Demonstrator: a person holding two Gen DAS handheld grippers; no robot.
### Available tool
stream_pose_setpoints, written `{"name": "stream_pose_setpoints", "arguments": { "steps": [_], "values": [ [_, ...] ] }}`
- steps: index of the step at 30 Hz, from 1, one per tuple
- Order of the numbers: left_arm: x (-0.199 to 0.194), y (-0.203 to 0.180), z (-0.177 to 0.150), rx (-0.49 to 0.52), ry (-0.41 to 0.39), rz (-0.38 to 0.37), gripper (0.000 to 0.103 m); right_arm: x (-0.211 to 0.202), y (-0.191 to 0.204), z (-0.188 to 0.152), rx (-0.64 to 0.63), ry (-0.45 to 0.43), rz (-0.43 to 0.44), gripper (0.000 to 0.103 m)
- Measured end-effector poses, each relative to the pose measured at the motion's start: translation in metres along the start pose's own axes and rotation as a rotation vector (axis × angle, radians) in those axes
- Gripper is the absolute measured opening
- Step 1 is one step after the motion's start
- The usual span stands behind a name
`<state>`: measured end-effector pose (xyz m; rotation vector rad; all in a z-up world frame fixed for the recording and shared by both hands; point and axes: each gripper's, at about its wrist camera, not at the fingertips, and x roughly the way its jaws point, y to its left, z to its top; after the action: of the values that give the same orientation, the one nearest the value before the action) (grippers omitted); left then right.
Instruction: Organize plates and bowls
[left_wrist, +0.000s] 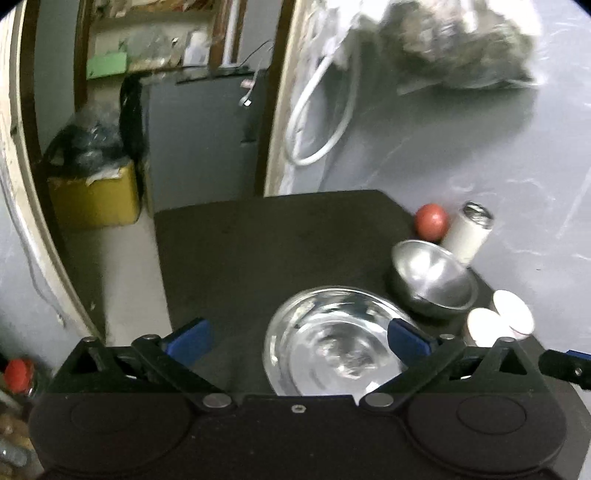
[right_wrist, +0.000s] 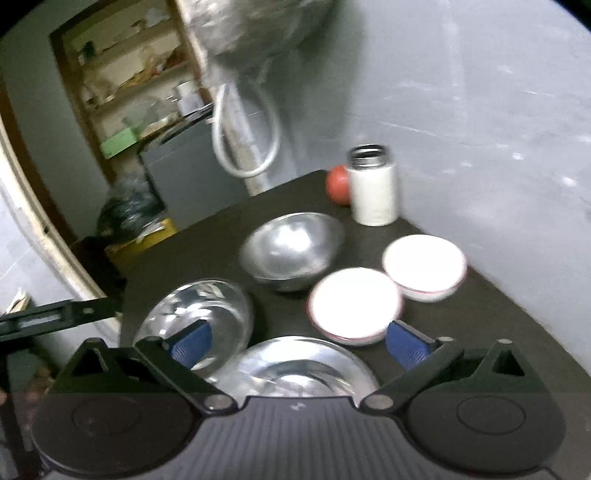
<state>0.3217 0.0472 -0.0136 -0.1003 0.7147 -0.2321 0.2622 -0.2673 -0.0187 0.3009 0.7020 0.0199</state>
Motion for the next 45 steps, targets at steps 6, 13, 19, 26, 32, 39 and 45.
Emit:
{"name": "stream_pose_setpoints", "arguments": {
  "steps": [6, 13, 19, 26, 32, 39, 45],
  "values": [
    [-0.01, -0.027, -0.035, -0.015, 0.096, -0.006, 0.102, -0.001, -0.036, -0.025, 0.067, 0.087, -0.066, 0.103],
    [-0.002, -0.063, -0.071, -0.071, 0.217, 0.037, 0.102, 0.0, -0.055, -0.051, 0.089, 0.155, -0.088, 0.103],
    [0.017, -0.09, -0.075, -0.041, 0.254, 0.093, 0.102, 0.0, -0.063, -0.065, 0.077, 0.129, -0.001, 0.103],
    [0.032, -0.108, -0.08, -0.007, 0.261, 0.143, 0.102, 0.013, -0.075, -0.064, 0.075, 0.082, 0.071, 0.103],
    [0.038, -0.118, -0.089, -0.034, 0.261, 0.176, 0.102, 0.018, -0.078, -0.066, 0.034, 0.047, 0.122, 0.096],
    [0.038, -0.124, -0.096, -0.031, 0.254, 0.212, 0.1, 0.021, -0.083, -0.071, 0.026, 0.052, 0.141, 0.087],
    [0.038, -0.13, -0.096, -0.047, 0.244, 0.223, 0.094, 0.023, -0.082, -0.067, 0.002, 0.057, 0.177, 0.076]
  ]
}}
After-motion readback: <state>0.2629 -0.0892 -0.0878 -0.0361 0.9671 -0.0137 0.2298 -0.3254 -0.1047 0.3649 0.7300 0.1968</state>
